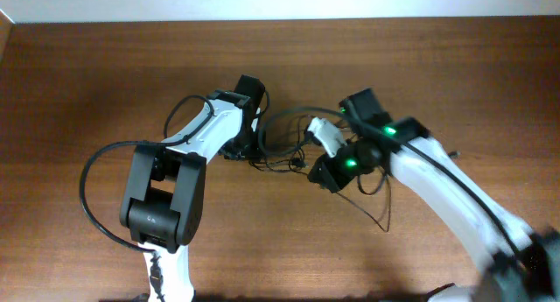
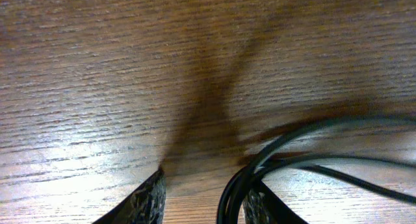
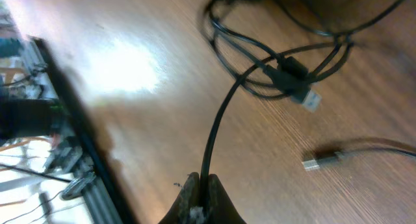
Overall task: Untangle cables
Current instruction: 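Lift the right gripper up and rightward, pulling a cable free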
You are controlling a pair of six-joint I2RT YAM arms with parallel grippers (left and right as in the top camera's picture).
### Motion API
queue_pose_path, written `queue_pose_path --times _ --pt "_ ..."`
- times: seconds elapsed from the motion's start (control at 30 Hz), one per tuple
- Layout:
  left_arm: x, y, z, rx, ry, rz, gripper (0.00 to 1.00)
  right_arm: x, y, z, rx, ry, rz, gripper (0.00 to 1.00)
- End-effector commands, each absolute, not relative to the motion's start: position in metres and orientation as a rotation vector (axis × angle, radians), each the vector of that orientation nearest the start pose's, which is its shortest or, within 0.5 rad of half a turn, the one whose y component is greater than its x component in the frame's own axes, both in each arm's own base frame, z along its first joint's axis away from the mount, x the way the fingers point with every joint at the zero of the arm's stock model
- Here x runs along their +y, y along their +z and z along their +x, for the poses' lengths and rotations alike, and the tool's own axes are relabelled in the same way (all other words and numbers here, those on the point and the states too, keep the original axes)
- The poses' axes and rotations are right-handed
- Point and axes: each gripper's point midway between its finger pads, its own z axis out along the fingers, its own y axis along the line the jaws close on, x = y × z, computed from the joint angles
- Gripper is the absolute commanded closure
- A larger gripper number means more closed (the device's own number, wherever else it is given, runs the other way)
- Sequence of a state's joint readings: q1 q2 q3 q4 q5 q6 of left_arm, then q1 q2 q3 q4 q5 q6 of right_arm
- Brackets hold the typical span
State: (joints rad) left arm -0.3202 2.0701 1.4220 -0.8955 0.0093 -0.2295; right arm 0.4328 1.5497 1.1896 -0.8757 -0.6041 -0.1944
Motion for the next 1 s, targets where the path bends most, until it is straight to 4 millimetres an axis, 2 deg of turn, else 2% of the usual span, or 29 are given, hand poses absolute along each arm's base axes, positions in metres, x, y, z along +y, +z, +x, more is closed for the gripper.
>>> queue_pose_path --times 0.0,0.13,0.23,0.27,0.43,0.57,0.63,0.73,0.8,0.83,0.9,0.97 --pt "-0.117 -0.006 0.361 3.128 -0.011 0.11 0.61 0.227 0.201 0.248 2.397 0.907 -1.009 0.96" --pt "-0.118 -0.006 0.362 3.124 -0.012 0.11 0.61 0.217 0.258 0.228 2.217 0.883 -0.987 0.96" --pt "-0.118 -0.006 0.363 3.12 -0.014 0.11 0.61 0.21 0.308 0.212 2.025 0.847 -0.987 0.96" --pt "-0.118 -0.006 0.363 3.12 -0.014 0.111 0.61 0.206 0.328 0.205 1.953 0.833 -0.985 0.96" --pt "-0.118 -0.006 0.363 3.12 -0.014 0.11 0.61 0.189 0.396 0.168 1.697 0.78 -0.972 0.96" --pt "-0.118 -0.006 0.363 3.12 -0.014 0.11 0.61 0.172 0.461 0.135 1.45 0.732 -0.925 0.96" --pt "-0.118 -0.006 0.363 3.12 -0.014 0.11 0.61 0.167 0.482 0.124 1.36 0.712 -0.916 0.96" --pt "-0.118 -0.006 0.362 3.12 -0.014 0.11 0.6 0.162 0.495 0.121 1.322 0.688 -0.888 0.96" --pt "-0.118 -0.006 0.362 3.121 -0.014 0.111 0.6 0.152 0.497 0.134 1.377 0.649 -0.781 0.96" --pt "-0.118 -0.006 0.362 3.121 -0.014 0.111 0.6 0.141 0.496 0.148 1.416 0.574 -0.699 0.96" --pt "-0.118 -0.006 0.362 3.121 -0.014 0.111 0.59 0.124 0.493 0.164 1.491 0.53 -0.549 0.96" --pt "-0.118 -0.006 0.362 3.121 -0.014 0.111 0.59 0.109 0.478 0.176 1.591 0.483 -0.425 0.96"
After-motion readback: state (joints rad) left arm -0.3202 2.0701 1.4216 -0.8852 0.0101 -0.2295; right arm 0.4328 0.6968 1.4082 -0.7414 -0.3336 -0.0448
